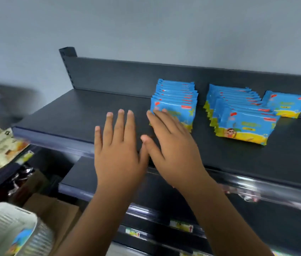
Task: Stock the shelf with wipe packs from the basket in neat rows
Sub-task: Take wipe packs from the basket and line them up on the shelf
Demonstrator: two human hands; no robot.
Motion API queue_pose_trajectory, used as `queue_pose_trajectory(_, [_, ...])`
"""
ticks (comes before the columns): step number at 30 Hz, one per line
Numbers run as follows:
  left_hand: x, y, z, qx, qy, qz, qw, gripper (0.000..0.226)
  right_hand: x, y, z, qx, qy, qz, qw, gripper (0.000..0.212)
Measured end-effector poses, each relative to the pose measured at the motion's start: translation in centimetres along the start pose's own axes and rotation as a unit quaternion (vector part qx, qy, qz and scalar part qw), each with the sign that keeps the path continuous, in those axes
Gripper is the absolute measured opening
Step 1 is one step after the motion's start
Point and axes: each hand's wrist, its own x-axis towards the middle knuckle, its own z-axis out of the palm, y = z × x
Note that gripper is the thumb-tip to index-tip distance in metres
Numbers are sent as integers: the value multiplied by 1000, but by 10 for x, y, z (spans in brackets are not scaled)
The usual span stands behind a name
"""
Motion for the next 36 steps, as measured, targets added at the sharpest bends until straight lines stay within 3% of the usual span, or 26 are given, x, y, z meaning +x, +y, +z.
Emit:
queue_pose_trajectory(6, [-78, -145, -27, 93, -14, -190, 977, 77, 2, -110, 103, 62, -97, -87, 990, 65])
queue_pose_trajectory(15, [-215, -315, -72, 195, -70, -407, 889, 78, -29, -277, 241, 119, -274, -237, 925, 66])
queue_pose_trajectory(19, [-251, -362, -68, 189, -115, -468, 855, 76, -37, -317, 294, 138, -329, -272, 894, 67])
queue_pose_trajectory(24, [-276, -425, -44, 101, -153, -561, 808, 76, -40, -343, 374, 155, -398, -284, 858, 56])
queue_pose_trajectory(29, [-289, -492, -6, -32, -245, -625, 740, 73, -48, -357, 463, 125, -498, -225, 828, 51])
queue_pose_trajectory(32, [-301, -517, 19, -42, -261, -667, 697, 57, -63, -360, 518, 47, -557, -159, 814, 43])
queue_pose_trajectory(36, [-318, -534, 43, -66, -265, -764, 585, 39, -85, -359, 567, -23, -598, -68, 798, 43])
